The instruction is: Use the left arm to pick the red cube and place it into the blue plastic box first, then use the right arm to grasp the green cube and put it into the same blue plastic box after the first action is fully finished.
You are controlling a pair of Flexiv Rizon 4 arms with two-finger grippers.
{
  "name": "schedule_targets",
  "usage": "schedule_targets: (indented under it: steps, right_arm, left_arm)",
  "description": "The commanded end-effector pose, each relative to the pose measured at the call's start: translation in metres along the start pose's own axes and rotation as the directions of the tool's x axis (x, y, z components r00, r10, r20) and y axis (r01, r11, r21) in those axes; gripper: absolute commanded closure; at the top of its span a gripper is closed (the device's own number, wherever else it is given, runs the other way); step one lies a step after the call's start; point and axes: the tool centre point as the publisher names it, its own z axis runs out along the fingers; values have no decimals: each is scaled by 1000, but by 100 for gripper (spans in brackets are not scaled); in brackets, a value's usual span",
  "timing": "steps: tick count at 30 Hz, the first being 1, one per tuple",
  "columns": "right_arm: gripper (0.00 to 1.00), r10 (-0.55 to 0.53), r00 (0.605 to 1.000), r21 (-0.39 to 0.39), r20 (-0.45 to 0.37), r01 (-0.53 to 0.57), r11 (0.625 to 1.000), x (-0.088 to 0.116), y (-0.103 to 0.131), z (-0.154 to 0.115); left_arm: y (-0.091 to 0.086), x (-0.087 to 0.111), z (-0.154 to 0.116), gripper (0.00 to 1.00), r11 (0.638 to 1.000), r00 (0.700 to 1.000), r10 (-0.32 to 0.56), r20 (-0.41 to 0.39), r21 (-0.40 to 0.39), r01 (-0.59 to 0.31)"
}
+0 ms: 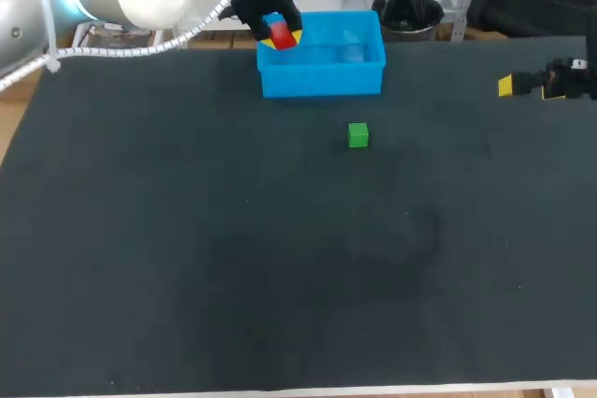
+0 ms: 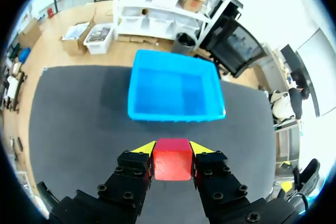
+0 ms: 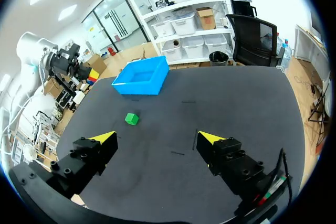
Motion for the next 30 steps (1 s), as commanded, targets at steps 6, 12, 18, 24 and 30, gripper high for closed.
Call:
schedule_targets:
  steps: [6, 12, 18, 24, 30]
  right_arm:
    - [0, 1, 1000, 4, -1, -1, 1000, 0, 1, 0]
    - [0, 1, 1000, 4, -1, -1, 1000, 0, 1, 0]
    - [0, 1, 1000, 4, -1, -1, 1000, 0, 1, 0]
    - [0, 1, 1000, 4, -1, -1, 1000, 0, 1, 0]
    - [0, 1, 1000, 4, -1, -1, 1000, 0, 1, 0]
  left_arm:
    - [-5, -38, 12, 100, 992, 1000, 6, -13, 127, -5]
    - [-11, -59, 22, 100, 989, 1000, 4, -5, 150, -3]
    - [-15, -78, 33, 100, 985, 1000, 3, 7, 172, -4]
    - [-16, -92, 48, 100, 982, 1000, -3, 14, 188, 0]
    - [-8, -102, 66, 100, 979, 1000, -27, 9, 200, 25]
